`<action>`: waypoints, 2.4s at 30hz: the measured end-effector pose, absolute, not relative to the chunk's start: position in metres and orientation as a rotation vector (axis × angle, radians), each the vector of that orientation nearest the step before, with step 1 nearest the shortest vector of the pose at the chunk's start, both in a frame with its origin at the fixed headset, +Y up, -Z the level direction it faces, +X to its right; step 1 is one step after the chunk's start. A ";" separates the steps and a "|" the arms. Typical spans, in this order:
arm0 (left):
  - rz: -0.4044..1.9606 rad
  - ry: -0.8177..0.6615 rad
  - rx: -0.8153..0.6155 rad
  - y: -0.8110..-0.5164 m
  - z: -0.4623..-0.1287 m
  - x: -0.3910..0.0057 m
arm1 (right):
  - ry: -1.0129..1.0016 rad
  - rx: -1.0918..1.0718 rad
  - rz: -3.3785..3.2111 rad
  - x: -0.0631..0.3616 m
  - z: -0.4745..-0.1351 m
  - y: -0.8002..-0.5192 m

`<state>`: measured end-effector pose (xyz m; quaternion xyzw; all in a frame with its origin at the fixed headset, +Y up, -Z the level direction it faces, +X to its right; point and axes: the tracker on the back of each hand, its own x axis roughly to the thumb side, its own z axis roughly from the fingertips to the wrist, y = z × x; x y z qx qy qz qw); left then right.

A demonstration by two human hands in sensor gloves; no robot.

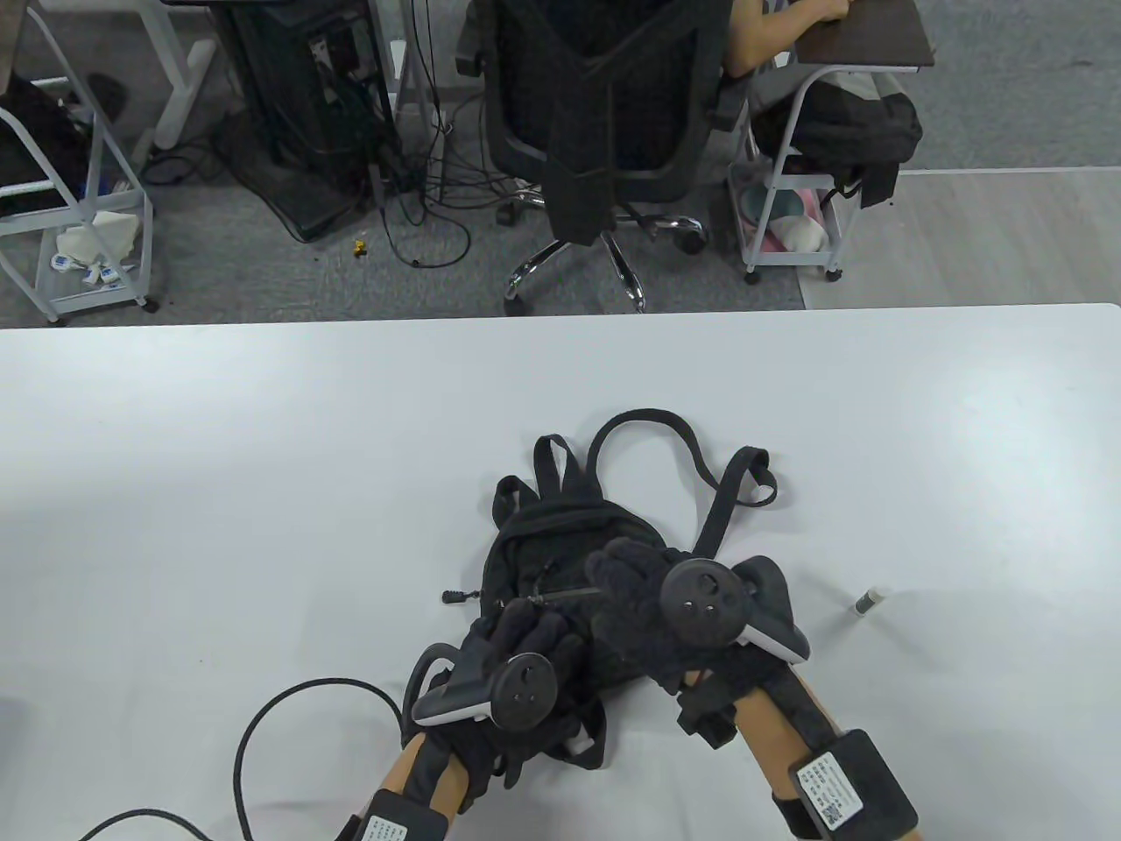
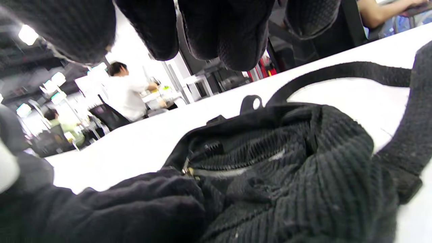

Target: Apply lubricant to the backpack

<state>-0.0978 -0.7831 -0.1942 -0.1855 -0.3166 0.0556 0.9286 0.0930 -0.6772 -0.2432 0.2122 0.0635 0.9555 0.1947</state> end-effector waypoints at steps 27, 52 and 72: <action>0.179 -0.664 -0.437 -0.785 -0.197 -0.105 | 0.368 0.364 3.095 0.024 -0.309 -0.743; 0.092 -0.688 -0.372 -0.782 -0.197 -0.098 | 0.124 0.403 3.347 0.069 -0.282 -0.734; 0.106 -0.665 -0.381 -0.782 -0.197 -0.099 | 0.107 0.272 3.391 0.109 -0.277 -0.725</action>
